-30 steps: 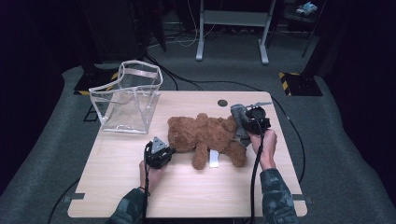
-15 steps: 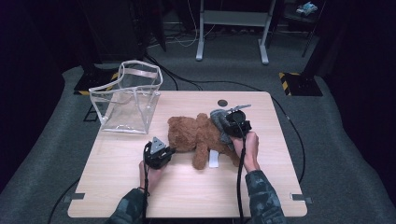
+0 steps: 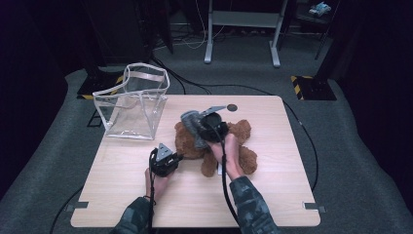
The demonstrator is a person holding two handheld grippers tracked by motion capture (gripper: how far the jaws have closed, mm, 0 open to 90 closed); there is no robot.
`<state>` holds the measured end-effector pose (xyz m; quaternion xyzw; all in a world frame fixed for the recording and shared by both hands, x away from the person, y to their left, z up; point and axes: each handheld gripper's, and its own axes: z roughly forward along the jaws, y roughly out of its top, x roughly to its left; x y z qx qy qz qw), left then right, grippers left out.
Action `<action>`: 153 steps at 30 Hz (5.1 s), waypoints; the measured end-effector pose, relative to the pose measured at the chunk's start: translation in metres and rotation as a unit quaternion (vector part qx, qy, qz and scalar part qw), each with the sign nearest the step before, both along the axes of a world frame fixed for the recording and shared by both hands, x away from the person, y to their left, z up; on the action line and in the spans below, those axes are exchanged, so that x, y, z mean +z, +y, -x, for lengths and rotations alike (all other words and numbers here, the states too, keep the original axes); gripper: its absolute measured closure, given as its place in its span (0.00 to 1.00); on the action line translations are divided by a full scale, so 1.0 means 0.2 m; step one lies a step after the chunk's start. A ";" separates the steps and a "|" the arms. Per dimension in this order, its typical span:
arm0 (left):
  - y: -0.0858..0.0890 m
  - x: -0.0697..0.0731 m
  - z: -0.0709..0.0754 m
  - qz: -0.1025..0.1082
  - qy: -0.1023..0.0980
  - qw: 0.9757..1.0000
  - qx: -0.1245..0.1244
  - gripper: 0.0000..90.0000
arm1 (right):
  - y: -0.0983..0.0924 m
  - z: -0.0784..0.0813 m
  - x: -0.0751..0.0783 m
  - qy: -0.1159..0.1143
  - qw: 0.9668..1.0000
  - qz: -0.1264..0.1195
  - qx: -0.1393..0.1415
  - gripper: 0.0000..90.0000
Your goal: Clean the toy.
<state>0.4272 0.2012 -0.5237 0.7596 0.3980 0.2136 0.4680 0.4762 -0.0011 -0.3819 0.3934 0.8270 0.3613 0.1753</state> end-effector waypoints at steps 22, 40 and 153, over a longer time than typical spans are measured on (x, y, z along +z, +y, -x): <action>0.00 0.00 -0.01 -0.012 -0.002 1.000 0.005 0.90 | -0.40 0.06 -0.04 0.006 0.995 -0.002 -0.096 0.89; 0.00 0.00 -0.01 -0.025 0.012 0.999 0.017 0.77 | -1.12 0.21 -0.20 0.007 0.972 -0.015 -0.234 0.89; -0.54 0.46 -0.17 -0.035 -0.052 0.998 -0.014 0.82 | -1.25 0.20 -0.39 0.064 0.963 -0.018 -0.260 0.88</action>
